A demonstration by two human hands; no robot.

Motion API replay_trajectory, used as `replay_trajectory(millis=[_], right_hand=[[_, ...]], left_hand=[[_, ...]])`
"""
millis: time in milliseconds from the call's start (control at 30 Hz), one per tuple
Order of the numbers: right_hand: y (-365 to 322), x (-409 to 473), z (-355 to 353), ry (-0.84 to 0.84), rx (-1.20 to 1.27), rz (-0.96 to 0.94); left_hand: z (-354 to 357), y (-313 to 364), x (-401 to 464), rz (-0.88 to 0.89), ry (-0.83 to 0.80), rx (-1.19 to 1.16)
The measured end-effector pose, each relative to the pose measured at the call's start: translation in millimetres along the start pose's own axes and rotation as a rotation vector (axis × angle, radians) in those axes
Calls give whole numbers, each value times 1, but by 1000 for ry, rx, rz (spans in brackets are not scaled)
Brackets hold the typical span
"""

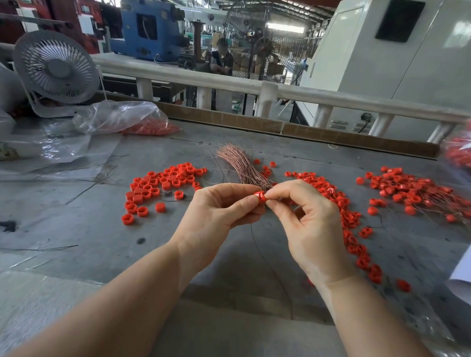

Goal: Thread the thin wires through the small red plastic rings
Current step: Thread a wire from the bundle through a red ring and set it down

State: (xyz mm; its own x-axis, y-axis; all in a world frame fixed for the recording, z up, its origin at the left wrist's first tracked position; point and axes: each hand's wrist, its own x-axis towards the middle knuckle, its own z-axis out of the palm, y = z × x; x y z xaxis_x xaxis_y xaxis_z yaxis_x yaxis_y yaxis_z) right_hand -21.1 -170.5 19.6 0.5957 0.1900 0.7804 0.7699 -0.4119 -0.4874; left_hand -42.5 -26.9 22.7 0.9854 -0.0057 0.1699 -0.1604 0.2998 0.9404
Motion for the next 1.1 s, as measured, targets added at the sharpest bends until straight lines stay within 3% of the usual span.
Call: replay_trajectory(millis=[567, 1100], right_hand=[[-4, -2, 0, 27, 73, 112], [-3, -2, 1, 21, 84, 101]], left_hand=[[0, -4, 1, 61, 3, 73], [0, -1, 0, 61, -3, 63]])
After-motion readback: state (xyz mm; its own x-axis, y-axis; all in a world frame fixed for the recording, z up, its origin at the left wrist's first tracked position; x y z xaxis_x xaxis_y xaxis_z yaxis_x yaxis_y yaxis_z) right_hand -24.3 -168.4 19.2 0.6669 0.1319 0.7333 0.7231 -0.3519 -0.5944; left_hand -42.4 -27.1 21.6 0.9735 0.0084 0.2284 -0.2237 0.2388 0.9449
